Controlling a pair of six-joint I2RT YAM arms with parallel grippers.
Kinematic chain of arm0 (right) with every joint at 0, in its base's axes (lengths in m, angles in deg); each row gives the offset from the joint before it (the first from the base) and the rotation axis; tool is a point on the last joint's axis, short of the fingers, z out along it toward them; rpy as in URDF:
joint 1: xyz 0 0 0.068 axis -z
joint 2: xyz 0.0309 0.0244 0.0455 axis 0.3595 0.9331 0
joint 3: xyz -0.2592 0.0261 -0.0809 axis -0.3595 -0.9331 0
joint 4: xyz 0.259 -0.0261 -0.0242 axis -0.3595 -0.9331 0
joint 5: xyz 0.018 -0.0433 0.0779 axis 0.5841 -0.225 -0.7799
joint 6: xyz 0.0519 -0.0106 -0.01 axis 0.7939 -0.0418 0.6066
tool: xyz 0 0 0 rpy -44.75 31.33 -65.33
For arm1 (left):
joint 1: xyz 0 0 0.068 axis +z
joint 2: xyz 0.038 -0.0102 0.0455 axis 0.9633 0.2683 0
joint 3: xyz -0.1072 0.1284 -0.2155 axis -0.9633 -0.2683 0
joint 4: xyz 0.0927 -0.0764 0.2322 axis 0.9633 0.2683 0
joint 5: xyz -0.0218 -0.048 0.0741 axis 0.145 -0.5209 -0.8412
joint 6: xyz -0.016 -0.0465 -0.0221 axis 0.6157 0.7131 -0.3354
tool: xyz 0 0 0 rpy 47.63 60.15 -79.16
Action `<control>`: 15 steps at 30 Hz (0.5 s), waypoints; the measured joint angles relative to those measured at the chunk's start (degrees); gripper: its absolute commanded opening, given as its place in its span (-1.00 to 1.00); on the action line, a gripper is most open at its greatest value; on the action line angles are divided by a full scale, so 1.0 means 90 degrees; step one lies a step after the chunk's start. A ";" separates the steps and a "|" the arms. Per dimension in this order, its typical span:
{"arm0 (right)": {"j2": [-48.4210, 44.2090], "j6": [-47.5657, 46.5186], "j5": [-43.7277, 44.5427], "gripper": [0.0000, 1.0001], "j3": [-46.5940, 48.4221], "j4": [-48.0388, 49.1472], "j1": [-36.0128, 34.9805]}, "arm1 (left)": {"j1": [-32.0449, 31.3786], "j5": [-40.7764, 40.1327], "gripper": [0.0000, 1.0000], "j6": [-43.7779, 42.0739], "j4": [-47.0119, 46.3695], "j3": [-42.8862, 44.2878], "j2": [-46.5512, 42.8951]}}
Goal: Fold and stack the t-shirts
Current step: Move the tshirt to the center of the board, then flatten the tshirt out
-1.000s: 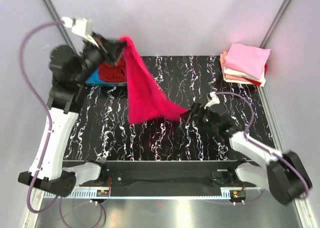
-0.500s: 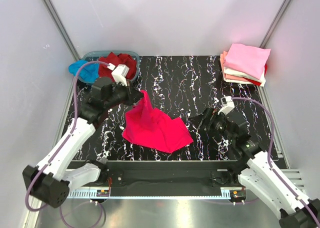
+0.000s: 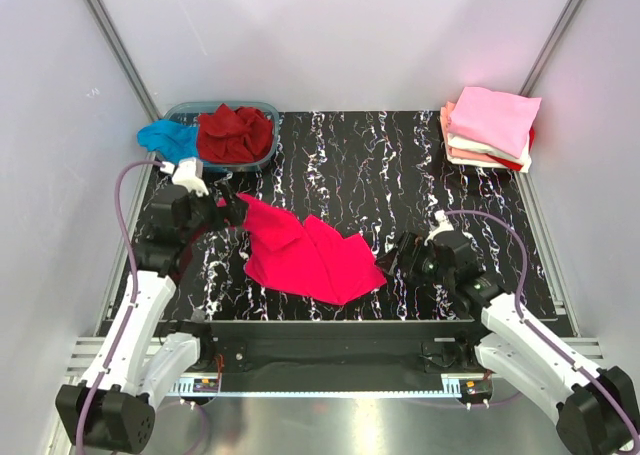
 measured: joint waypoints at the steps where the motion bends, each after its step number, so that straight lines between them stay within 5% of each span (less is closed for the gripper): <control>1: 0.0024 0.0015 0.0000 0.99 -0.0024 0.0005 0.0000 | 0.0000 -0.0058 0.97 0.0019 0.0068 -0.0085 -0.0005; 9: 0.0296 0.0134 0.0010 0.99 -0.0044 0.0270 0.0000 | -0.0061 -0.0386 0.97 0.0080 0.0342 0.0000 0.0107; 15: 0.0719 0.0138 0.0007 0.99 -0.0044 0.0367 0.0000 | -0.1178 -0.1008 0.83 0.0170 0.0435 0.0610 0.1035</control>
